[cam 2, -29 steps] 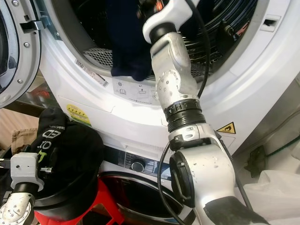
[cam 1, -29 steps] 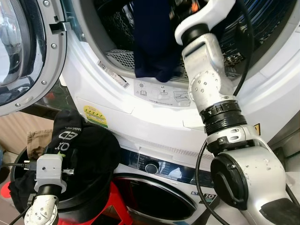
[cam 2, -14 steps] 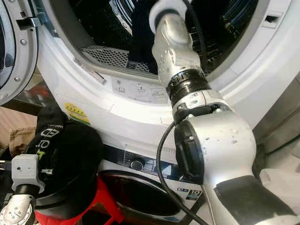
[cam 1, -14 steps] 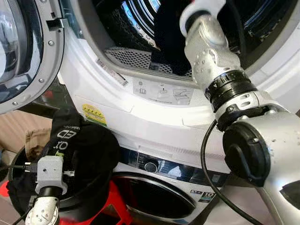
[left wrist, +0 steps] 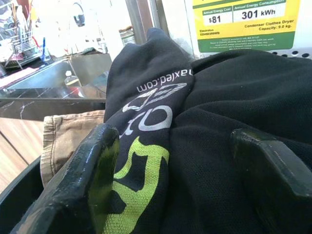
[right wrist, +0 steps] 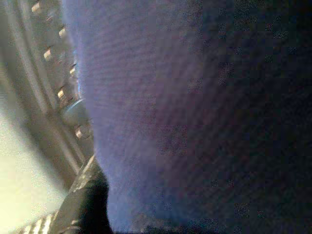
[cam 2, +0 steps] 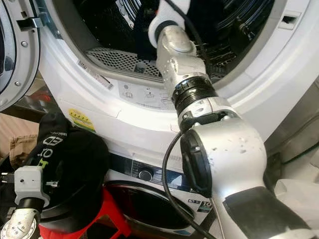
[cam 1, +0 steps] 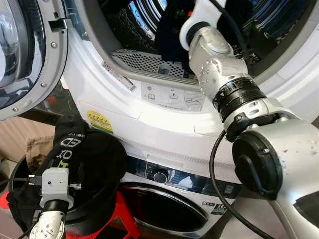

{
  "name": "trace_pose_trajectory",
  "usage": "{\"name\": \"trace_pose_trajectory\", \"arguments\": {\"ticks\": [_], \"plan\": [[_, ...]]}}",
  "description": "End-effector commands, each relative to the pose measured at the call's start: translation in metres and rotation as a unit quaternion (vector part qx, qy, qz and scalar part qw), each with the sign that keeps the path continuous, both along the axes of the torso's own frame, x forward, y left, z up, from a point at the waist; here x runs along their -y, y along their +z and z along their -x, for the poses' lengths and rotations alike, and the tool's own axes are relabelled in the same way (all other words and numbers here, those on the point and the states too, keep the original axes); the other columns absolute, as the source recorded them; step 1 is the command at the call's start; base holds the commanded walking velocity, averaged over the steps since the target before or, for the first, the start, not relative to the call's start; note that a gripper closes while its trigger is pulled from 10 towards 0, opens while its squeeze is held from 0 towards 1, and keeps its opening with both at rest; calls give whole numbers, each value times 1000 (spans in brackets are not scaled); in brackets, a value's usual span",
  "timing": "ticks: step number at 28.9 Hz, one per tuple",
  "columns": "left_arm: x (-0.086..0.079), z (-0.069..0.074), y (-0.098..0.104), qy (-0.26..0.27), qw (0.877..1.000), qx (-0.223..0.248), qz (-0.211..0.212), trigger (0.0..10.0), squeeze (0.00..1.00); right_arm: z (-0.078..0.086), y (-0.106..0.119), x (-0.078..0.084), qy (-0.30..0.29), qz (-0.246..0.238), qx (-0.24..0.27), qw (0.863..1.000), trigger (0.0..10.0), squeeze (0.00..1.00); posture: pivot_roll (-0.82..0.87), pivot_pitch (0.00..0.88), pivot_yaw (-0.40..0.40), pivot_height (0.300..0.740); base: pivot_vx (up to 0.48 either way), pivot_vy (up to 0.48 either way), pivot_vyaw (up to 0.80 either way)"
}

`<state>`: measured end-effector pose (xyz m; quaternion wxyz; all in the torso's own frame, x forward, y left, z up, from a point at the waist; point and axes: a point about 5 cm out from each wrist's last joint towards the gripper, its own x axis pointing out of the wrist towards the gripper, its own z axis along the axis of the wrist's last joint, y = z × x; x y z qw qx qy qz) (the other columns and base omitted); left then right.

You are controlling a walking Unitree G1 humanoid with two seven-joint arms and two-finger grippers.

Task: Clothes washing

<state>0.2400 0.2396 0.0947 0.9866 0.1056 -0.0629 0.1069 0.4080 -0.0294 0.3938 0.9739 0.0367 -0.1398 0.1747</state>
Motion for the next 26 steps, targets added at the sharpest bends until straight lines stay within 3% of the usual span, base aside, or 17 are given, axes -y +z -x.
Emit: {"name": "trace_pose_trajectory", "arguments": {"ticks": [1,6,8,11,14,15,16,17,20,22,24,26], "plan": [[4,2,-3,-7,1000,-5,3,10000,0,9,17,-16,28,54,34,998,10000,1000,60,42,-23,740,0,0,0],[4,1,-3,-8,1000,-5,4,10000,0,13,19,-24,46,95,55,993,10000,1000,62,38,-25,740,0,0,0],[6,1,-2,-10,1000,-4,5,10000,0,16,22,-31,47,156,87,983,10000,1000,64,36,-26,740,0,0,0],[6,1,-2,-11,1000,-3,6,10000,0,16,24,-29,31,177,94,979,10000,1000,66,32,-27,740,0,0,0],[8,1,-2,-13,1000,-3,7,10000,0,13,25,-21,4,174,87,981,10000,1000,66,28,-32,740,0,0,0],[9,1,-3,-14,1000,-3,9,10000,0,9,25,-8,-26,135,63,989,10000,1000,64,27,-33,740,0,0,0],[9,1,-3,-14,1000,-3,9,10000,0,9,25,-8,-26,135,63,989,10000,1000,64,27,-33,740,0,0,0],[9,1,-3,-14,1000,-3,10,10000,0,5,23,3,-48,103,40,993,10000,1000,62,29,-32,740,0,0,0],[10,1,-3,-14,1000,-3,12,10000,0,5,22,0,-25,88,36,995,10000,1000,60,34,-33,740,0,0,0],[10,1,-3,-14,1000,-3,13,10000,0,8,17,-13,14,120,46,992,10000,1000,55,43,-27,740,0,0,0],[11,1,-3,-14,1000,-4,13,10000,0,7,14,-13,2,137,46,990,10000,1000,61,46,-29,740,0,0,0],[11,1,-2,-13,1000,-3,14,10000,0,4,11,-6,-18,113,32,993,10000,1000,64,44,-30,740,0,0,0]]}}
